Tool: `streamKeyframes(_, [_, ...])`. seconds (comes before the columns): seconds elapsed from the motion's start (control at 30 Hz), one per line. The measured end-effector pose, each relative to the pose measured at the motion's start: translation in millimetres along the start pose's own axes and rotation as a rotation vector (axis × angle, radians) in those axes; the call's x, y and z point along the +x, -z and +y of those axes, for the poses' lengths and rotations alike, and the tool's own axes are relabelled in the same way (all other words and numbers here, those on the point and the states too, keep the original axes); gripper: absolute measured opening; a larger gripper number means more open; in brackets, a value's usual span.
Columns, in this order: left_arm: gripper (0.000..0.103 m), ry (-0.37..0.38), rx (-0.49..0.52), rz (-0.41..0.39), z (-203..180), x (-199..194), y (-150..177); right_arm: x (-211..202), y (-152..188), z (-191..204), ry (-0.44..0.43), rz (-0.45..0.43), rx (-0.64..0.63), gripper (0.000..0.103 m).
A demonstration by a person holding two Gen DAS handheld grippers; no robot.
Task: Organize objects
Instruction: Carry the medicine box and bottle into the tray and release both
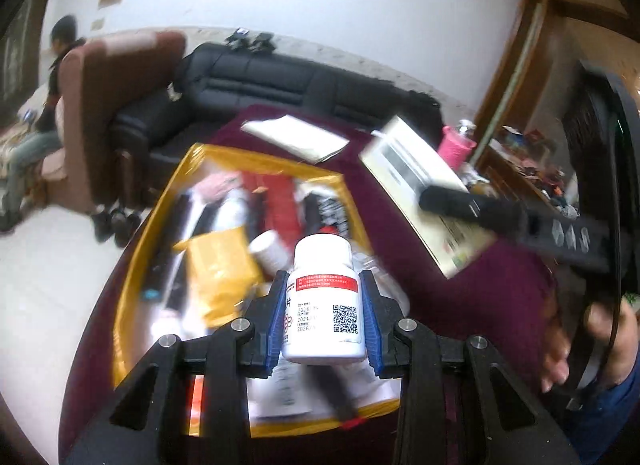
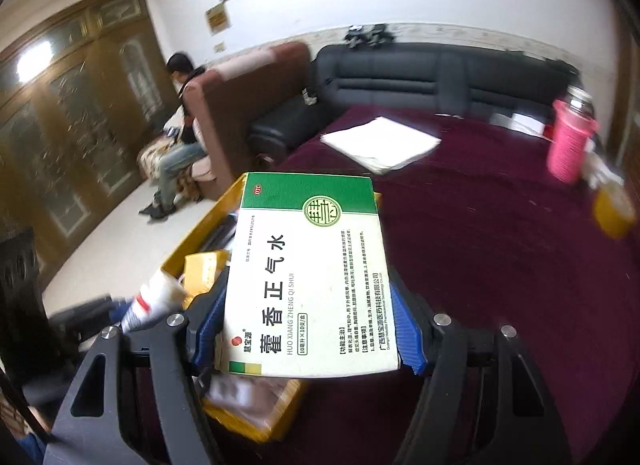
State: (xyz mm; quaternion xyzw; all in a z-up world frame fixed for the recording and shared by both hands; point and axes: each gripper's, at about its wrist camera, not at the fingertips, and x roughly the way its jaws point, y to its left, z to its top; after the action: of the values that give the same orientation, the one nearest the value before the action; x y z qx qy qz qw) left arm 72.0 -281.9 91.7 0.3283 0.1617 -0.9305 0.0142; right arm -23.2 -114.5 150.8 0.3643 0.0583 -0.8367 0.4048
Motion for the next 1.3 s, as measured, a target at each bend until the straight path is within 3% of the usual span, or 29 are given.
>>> streamKeyframes(0.1, [0.03, -0.001, -0.012, 0.021, 11.6, 6.9, 7.6, 35.2, -13.2, 15.9, -0.022, 0.049, -0.003, 0.07])
streamKeyframes(0.33, [0.03, -0.021, -0.024, 0.045, 29.9, 21.6, 11.9, 108.4, -26.7, 40.0, 0.027, 0.142, -0.021, 0.07])
streamKeyframes(0.6, [0.03, -0.022, -0.048, 0.068, 40.7, 29.4, 16.3, 140.5, -25.6, 39.0, 0.076, 0.183, -0.039, 0.071])
streamKeyframes(0.93, [0.032, -0.054, -0.026, 0.062, 35.3, 27.0, 16.6, 134.4, -23.8, 54.0, 0.145, 0.163, -0.15, 0.073])
streamKeyframes(1.07, [0.053, -0.071, -0.015, 0.04, 29.0, 21.5, 16.9, 110.9, -23.2, 57.5, 0.141, 0.103, -0.173, 0.078])
streamKeyframes(1.23, [0.056, -0.107, 0.02, -0.005, 18.3, 9.3, 16.9, 77.2, -22.1, 58.7, 0.141, 0.025, -0.176, 0.079])
streamKeyframes(1.3, [0.064, -0.13, 0.024, -0.026, 15.1, 4.7, 18.0, 59.0, -16.5, 54.0, 0.123, -0.015, -0.144, 0.08])
